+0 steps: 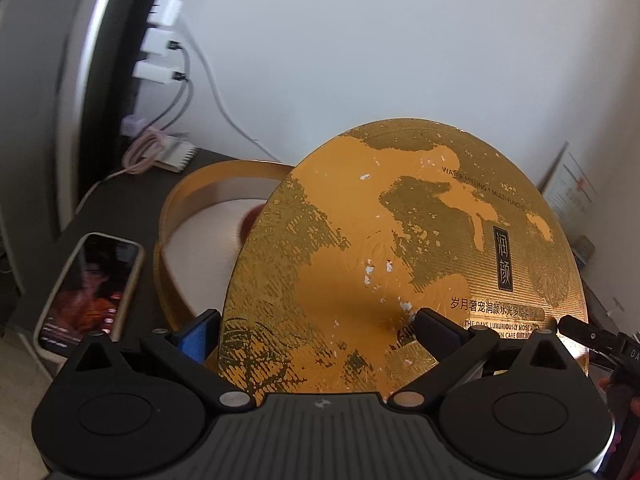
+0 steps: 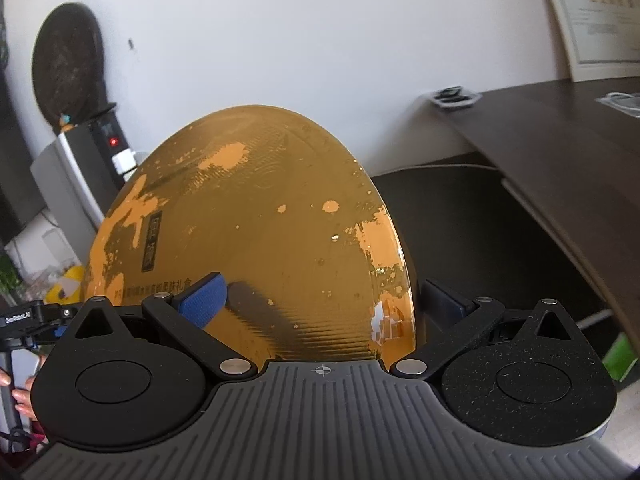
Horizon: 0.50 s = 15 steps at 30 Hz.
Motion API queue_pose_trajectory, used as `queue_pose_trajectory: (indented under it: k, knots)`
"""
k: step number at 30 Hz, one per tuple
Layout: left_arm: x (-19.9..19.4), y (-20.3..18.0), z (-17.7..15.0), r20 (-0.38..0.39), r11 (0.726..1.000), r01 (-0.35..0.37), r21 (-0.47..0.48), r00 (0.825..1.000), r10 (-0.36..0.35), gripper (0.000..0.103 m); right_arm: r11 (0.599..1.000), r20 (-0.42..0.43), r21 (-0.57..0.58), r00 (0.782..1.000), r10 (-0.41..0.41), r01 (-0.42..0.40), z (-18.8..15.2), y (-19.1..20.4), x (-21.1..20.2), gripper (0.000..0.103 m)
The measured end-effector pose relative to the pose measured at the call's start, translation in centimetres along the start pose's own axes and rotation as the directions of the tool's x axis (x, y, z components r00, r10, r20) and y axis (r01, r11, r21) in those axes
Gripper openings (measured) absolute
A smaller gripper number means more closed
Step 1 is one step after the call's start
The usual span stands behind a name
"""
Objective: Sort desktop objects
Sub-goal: 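Lift the gold lid off the wall with both tools, tilting it over the box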
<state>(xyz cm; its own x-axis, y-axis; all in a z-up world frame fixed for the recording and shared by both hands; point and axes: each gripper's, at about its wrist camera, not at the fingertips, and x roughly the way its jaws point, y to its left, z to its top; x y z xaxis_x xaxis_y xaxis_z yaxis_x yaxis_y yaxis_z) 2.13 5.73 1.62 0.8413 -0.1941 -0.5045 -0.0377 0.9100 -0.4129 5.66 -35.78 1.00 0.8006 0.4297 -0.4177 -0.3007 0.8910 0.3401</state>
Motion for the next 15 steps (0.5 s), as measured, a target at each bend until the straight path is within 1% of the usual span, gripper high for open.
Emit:
queue_pose_trajectory:
  k: [2,9,15]
  knots:
    - [-0.4,0.6,0.1,0.005,1.0,-0.017,-0.013,1.0,0.017,0.101,1.0,-0.009,-0.005,1.0,0.018,-0.018,0.3,0.5,1.2,0.102]
    - [0.4,3.3,1.2,0.0,0.996,-0.074,-0.047,0.997,0.074,0.101,0.998,-0.048,-0.016,0.997,0.064,-0.065,1.1,2.1,5.8,0.102]
    - [1.1,5.2,2.9,0.005,0.994,-0.09,-0.056,0.996,0.091,0.101,0.996,-0.062,-0.019,0.994,0.086,-0.087,2.0,3.1,8.8,0.102]
